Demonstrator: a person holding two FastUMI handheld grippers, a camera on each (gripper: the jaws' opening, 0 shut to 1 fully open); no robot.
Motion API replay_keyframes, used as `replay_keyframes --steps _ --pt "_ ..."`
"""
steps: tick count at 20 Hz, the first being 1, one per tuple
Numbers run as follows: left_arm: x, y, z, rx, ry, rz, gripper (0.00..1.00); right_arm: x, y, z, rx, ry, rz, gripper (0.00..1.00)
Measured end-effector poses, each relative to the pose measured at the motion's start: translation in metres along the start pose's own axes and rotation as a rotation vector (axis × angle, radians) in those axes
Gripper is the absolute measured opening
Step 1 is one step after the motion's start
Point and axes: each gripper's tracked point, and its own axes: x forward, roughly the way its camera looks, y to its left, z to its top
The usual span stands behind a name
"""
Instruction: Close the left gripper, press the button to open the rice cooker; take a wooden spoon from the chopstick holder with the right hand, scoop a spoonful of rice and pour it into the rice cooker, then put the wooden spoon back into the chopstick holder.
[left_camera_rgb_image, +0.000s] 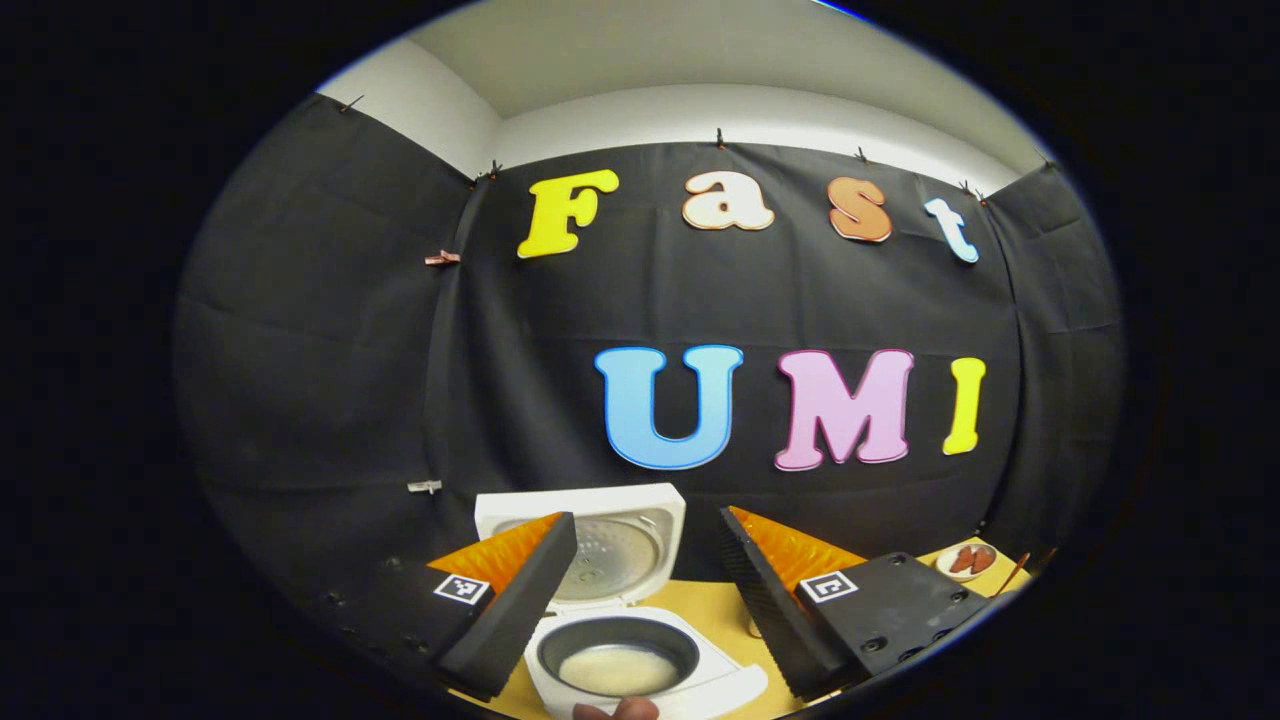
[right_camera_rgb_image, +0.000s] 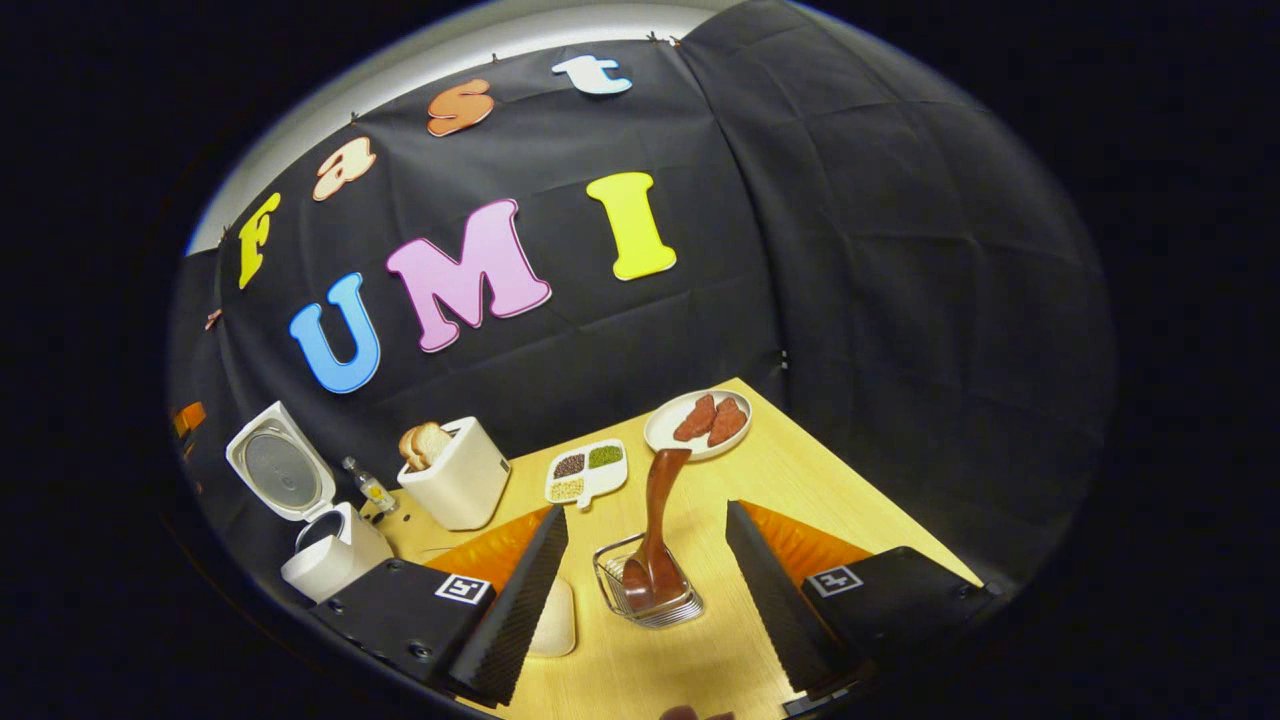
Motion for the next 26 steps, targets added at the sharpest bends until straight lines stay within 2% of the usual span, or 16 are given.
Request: replay_keyframes --steps 3,6,9,12,18,22,26 --pt "0.037 0.02 0.01 -0.036 -0.014 0.033 0.97 -0.019 0.025 0.024 -0.051 -0.046 0.03 0.98" --pt "0.074 0.037 0.009 -0.028 -0.02 0.055 0.96 -0.034 0.05 0.036 -0.097 -0.076 0.06 0.98" --pt "0.111 0.048 0.003 -0.049 -0.004 0.057 0.96 -0.048 0.075 0.037 -0.13 -0.089 0.079 0.98" --pt "0.144 0.06 -0.01 -0.026 0.013 0.063 0.96 -0.057 0.093 0.031 -0.148 -0.094 0.076 0.98" --pt "0.191 0.064 -0.046 0.017 0.069 0.046 0.96 -0.069 0.103 0.017 -0.129 -0.083 0.038 0.98" --pt "0.205 0.069 -0.056 0.043 0.09 0.054 0.96 -0.075 0.103 0.014 -0.143 -0.084 0.019 0.98" --pt "0.208 0.073 -0.08 0.05 0.168 0.081 0.96 -0.074 0.104 0.012 -0.134 -0.076 0.022 0.98"
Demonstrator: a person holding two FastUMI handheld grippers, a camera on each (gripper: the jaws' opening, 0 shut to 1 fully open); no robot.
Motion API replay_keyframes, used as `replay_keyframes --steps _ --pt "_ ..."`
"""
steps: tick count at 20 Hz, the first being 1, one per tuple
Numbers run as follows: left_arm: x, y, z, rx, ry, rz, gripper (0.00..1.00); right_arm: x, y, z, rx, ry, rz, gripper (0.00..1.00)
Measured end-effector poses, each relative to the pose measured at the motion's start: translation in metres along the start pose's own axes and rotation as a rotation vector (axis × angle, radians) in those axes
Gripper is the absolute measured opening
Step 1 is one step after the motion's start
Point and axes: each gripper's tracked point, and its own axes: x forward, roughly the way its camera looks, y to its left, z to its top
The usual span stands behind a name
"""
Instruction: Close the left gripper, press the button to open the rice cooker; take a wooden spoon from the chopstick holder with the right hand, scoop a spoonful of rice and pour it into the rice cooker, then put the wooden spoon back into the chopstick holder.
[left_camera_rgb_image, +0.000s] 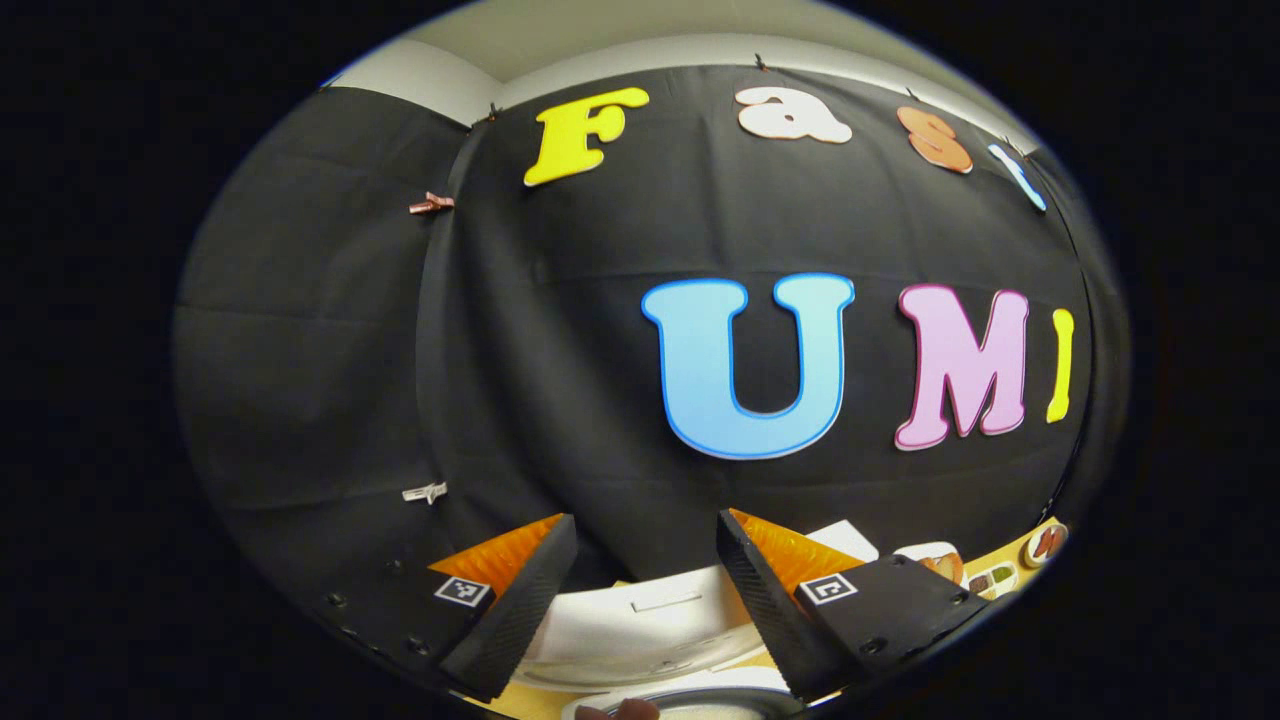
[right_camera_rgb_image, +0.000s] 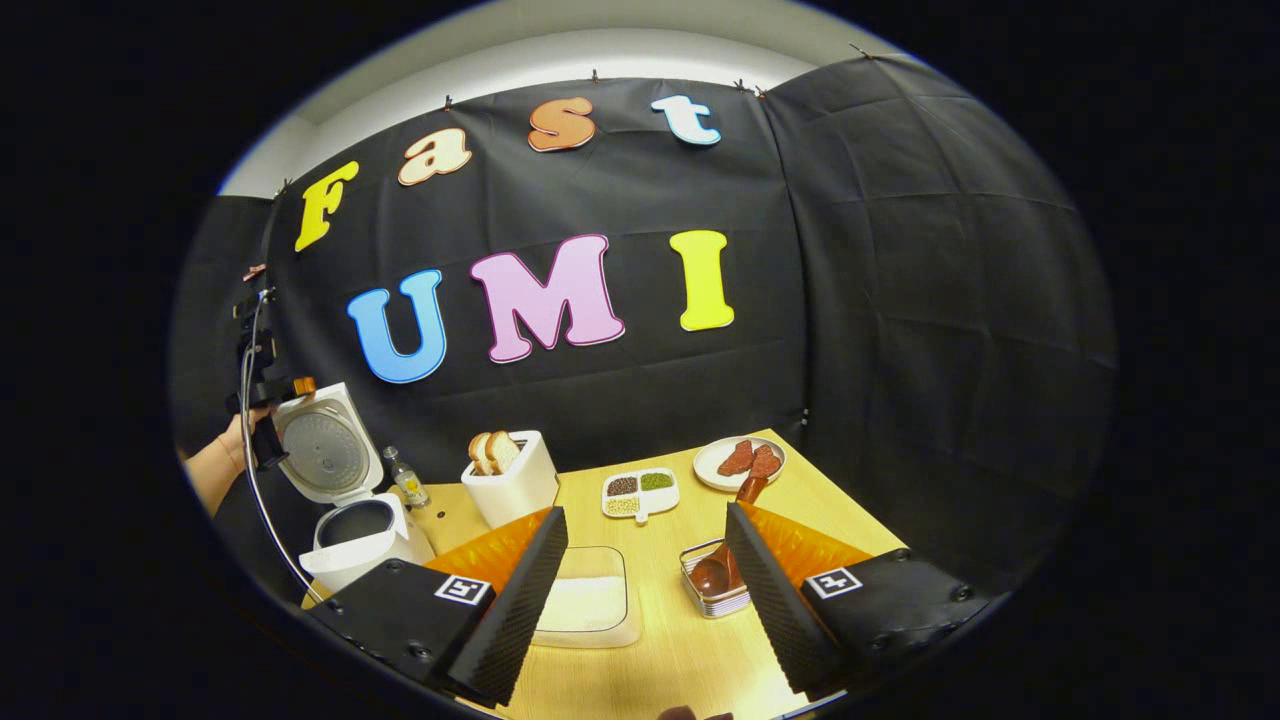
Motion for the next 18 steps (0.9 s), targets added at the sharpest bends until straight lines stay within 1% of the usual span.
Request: replay_keyframes --steps 1,2,6,11,15,18 --pt "-0.003 -0.003 0.002 -0.012 0.011 -0.007 1.0 0.001 -0.001 0.0 -0.003 0.002 0.003 0.98" --pt "-0.008 -0.006 -0.003 -0.021 0.031 -0.001 0.99 0.002 0.0 0.002 -0.001 0.001 0.009 0.98" --pt "-0.034 -0.014 -0.012 -0.043 0.076 -0.005 0.99 0.007 0.0 0.007 0.017 0.001 0.037 0.98" --pt "-0.081 -0.032 -0.034 -0.058 0.141 -0.017 0.99 0.006 0.002 0.004 0.006 0.018 0.086 0.98" --pt "-0.114 -0.048 -0.068 0.016 0.196 0.014 0.99 0.002 -0.003 0.005 -0.007 0.031 0.106 0.98" --pt "-0.136 -0.065 -0.112 0.006 0.261 0.01 0.98 -0.002 -0.007 0.004 -0.02 0.04 0.117 0.98"
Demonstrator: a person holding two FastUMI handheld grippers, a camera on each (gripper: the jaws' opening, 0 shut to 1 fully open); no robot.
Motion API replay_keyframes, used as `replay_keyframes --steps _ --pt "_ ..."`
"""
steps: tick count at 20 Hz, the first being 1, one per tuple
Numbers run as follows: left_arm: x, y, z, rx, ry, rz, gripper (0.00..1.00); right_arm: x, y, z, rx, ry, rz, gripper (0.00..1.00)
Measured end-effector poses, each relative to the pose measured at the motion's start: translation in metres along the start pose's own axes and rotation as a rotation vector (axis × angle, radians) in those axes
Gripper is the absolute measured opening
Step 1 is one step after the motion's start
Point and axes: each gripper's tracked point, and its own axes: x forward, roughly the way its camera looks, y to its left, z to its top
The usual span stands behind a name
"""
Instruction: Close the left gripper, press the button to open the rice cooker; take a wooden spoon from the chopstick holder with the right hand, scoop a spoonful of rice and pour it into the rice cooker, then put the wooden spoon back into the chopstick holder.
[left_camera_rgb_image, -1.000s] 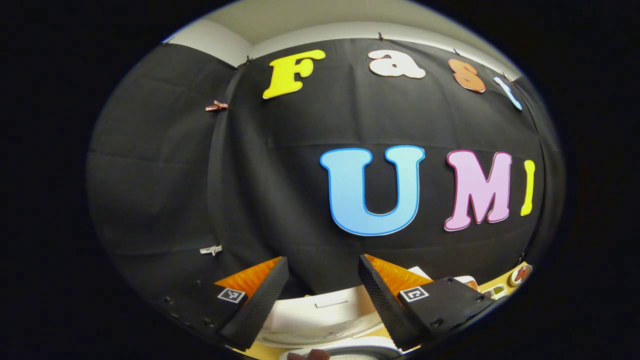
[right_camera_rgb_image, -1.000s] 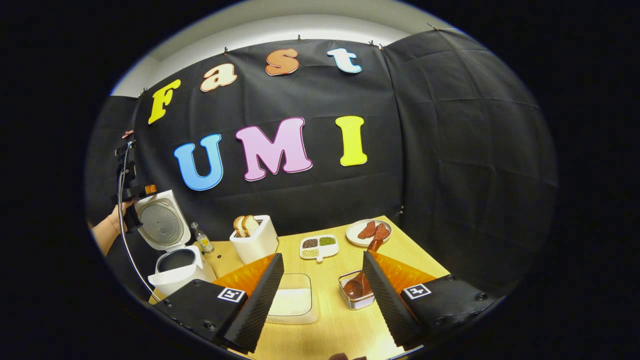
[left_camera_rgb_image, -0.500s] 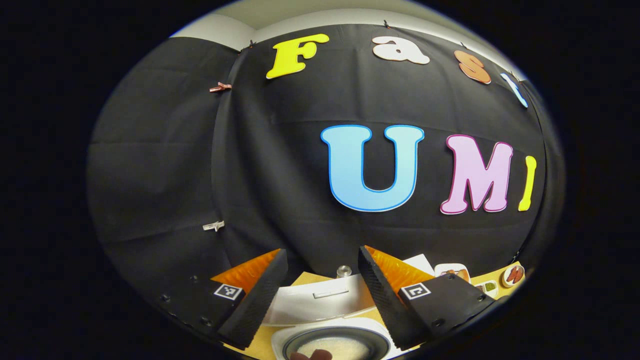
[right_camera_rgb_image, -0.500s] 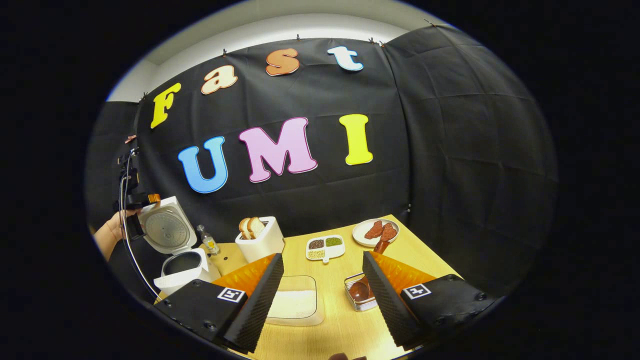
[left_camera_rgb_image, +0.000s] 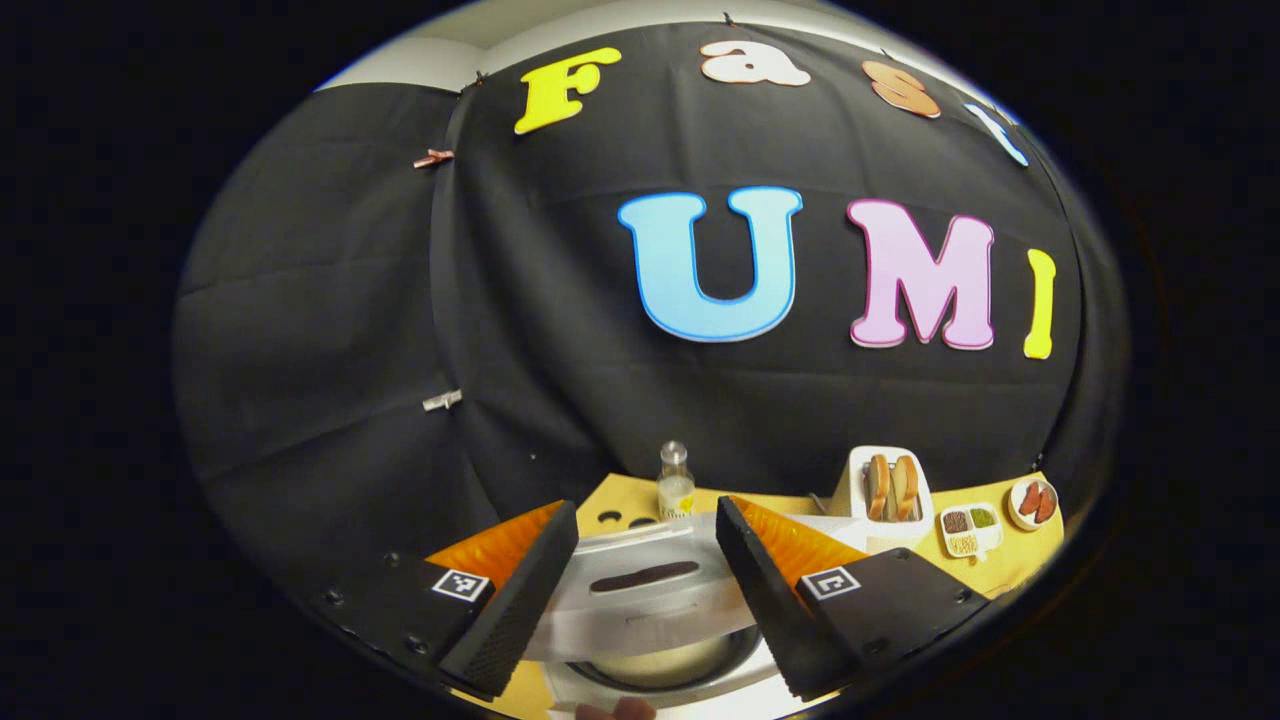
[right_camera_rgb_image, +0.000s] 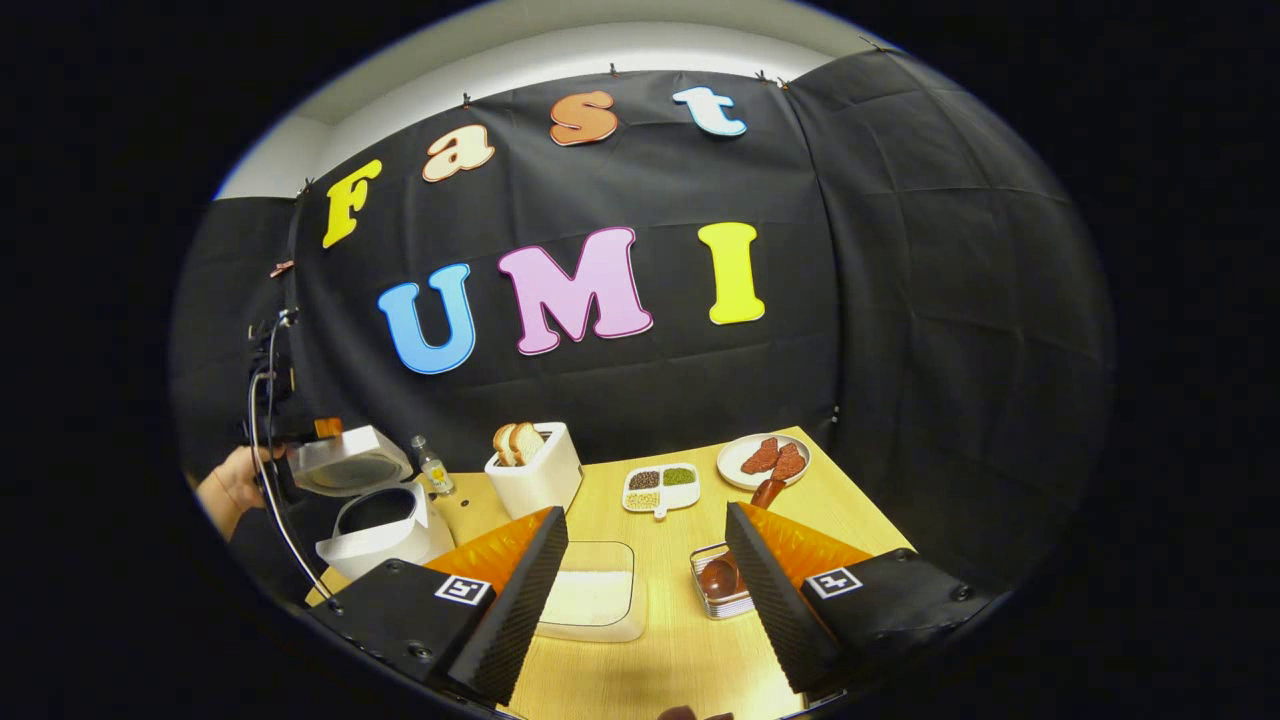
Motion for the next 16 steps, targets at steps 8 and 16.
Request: replay_keyframes --steps 8,16 --pt "-0.012 -0.022 -0.09 -0.037 0.102 -0.01 0.98 -0.008 -0.004 -0.002 -0.031 0.019 0.005 0.98" --pt "-0.014 -0.028 -0.122 -0.031 0.142 -0.02 1.0 -0.002 0.008 -0.007 -0.032 0.023 0.022 0.98"
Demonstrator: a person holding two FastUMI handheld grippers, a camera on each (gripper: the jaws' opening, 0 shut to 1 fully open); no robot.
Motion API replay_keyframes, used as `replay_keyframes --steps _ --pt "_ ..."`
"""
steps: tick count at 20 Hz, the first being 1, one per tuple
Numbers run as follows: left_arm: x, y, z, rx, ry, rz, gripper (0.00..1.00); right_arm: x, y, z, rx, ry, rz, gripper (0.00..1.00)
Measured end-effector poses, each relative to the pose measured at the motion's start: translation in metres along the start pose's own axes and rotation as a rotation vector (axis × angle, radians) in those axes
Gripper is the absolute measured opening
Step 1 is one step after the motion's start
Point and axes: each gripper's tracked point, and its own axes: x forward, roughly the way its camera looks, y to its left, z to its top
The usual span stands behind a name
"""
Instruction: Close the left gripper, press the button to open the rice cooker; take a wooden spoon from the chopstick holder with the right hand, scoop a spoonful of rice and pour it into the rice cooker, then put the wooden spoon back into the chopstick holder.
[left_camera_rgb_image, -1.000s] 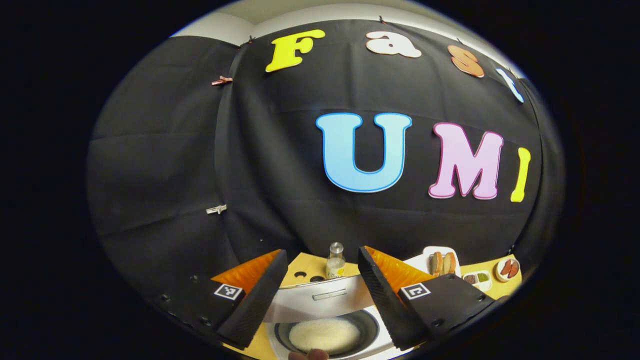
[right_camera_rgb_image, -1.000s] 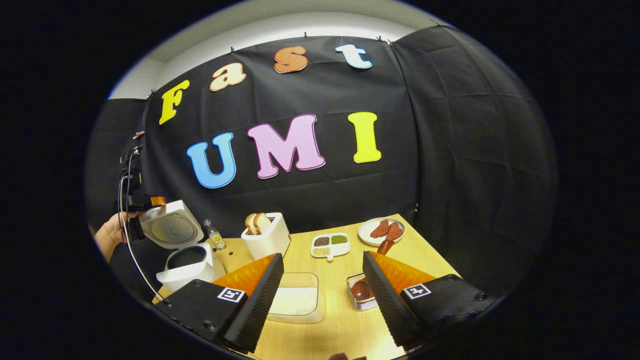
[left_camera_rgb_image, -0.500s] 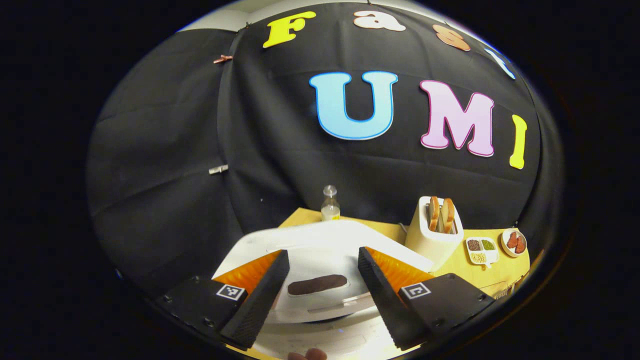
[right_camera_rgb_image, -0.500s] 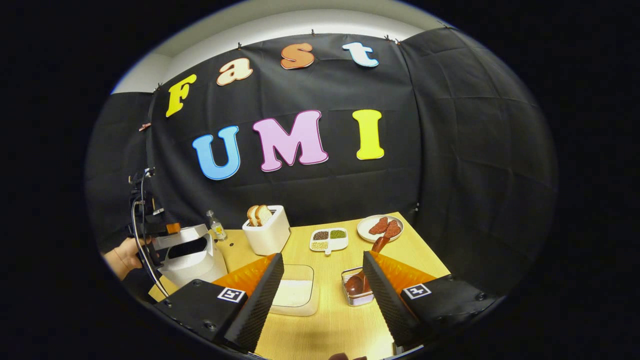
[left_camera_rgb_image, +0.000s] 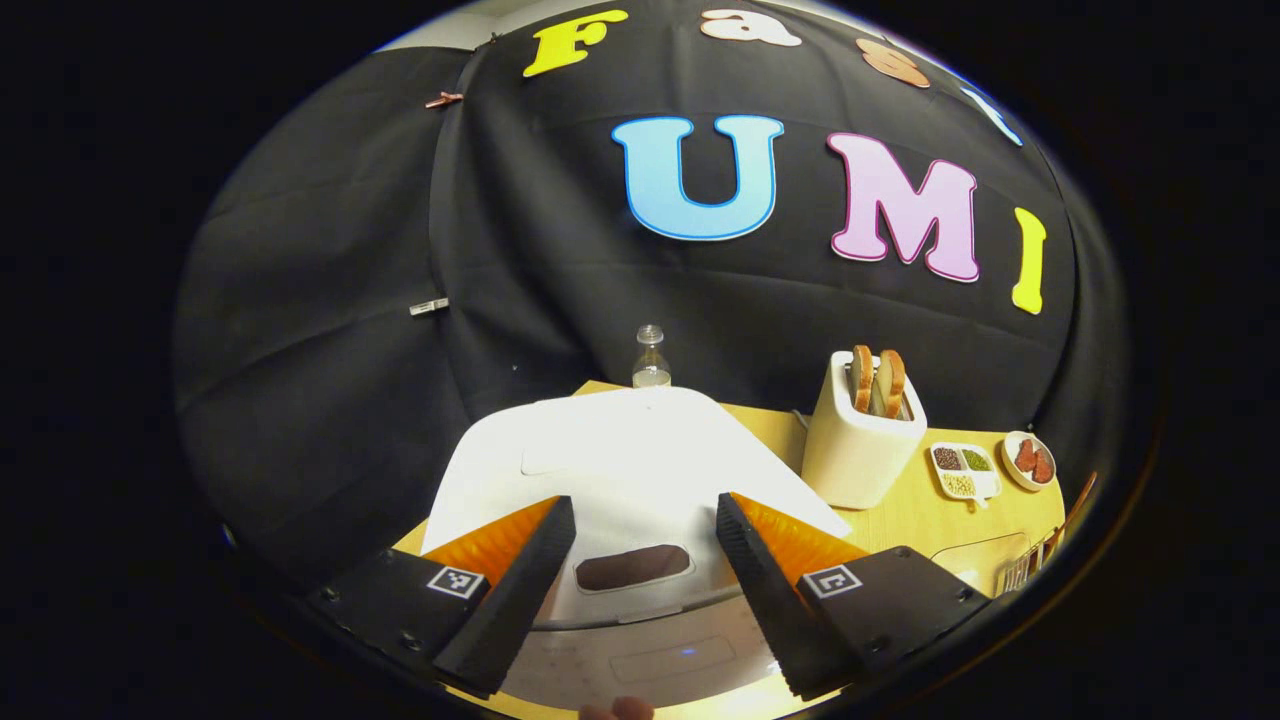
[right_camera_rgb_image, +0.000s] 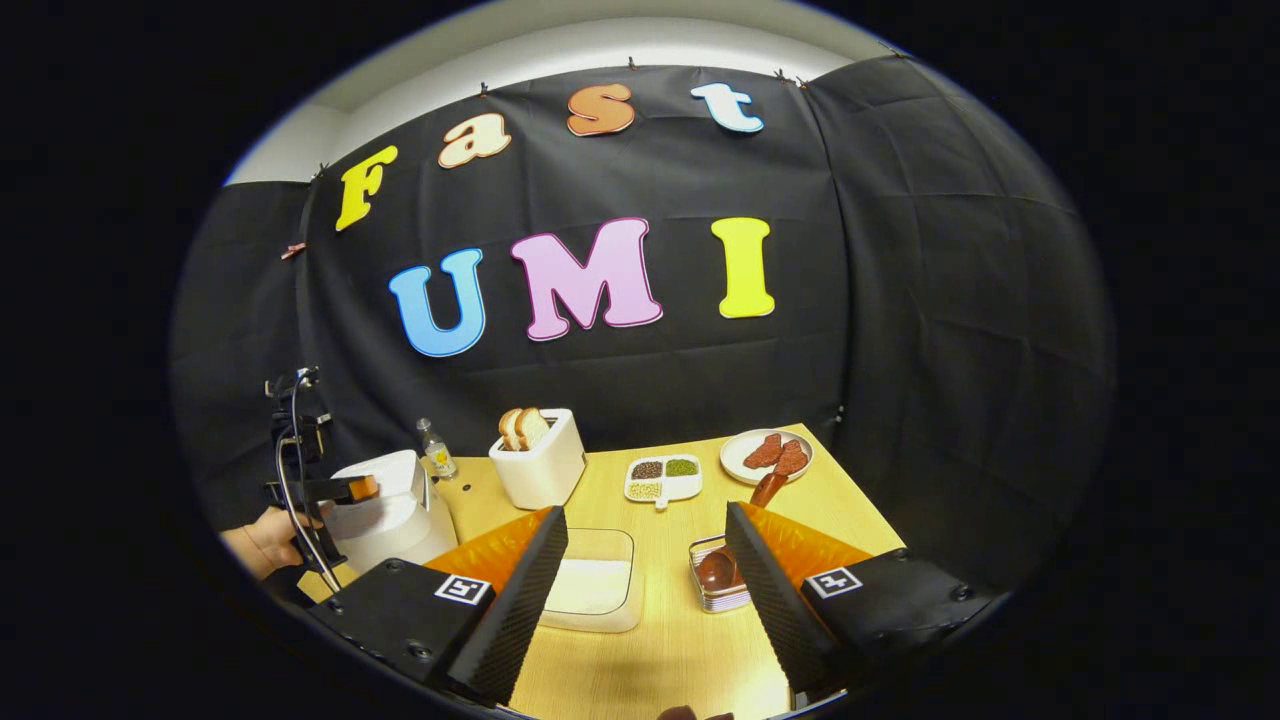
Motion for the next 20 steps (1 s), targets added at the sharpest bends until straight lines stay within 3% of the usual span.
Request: replay_keyframes --steps 14,20 --pt "-0.001 -0.001 -0.009 0.043 -0.016 0.001 1.0 0.006 0.013 0.003 0.012 -0.012 0.018 0.99" --pt "-0.015 -0.002 0.015 0.06 -0.113 -0.029 0.97 0.005 0.02 0.014 -0.002 -0.034 0.036 0.98"
